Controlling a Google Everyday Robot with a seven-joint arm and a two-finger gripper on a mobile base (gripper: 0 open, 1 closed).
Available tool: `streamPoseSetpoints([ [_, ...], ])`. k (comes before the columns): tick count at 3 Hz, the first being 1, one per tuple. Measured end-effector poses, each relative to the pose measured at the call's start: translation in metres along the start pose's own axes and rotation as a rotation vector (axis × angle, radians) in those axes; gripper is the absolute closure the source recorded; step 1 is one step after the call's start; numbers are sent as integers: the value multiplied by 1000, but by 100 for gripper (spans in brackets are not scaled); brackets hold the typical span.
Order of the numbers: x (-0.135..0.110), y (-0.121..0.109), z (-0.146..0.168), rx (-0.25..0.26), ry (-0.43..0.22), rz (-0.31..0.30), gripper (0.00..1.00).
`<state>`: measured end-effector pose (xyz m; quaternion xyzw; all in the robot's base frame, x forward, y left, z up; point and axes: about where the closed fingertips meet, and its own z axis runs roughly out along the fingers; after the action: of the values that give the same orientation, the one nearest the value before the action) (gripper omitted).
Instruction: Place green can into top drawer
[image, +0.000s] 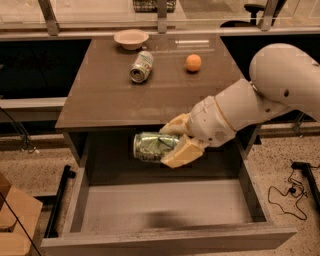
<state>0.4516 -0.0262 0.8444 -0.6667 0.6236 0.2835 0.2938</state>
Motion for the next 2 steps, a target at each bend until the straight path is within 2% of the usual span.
streamPoseSetpoints([
  [1,39,39,35,-51,-20,151,100],
  [2,62,37,68,-14,-57,258,100],
])
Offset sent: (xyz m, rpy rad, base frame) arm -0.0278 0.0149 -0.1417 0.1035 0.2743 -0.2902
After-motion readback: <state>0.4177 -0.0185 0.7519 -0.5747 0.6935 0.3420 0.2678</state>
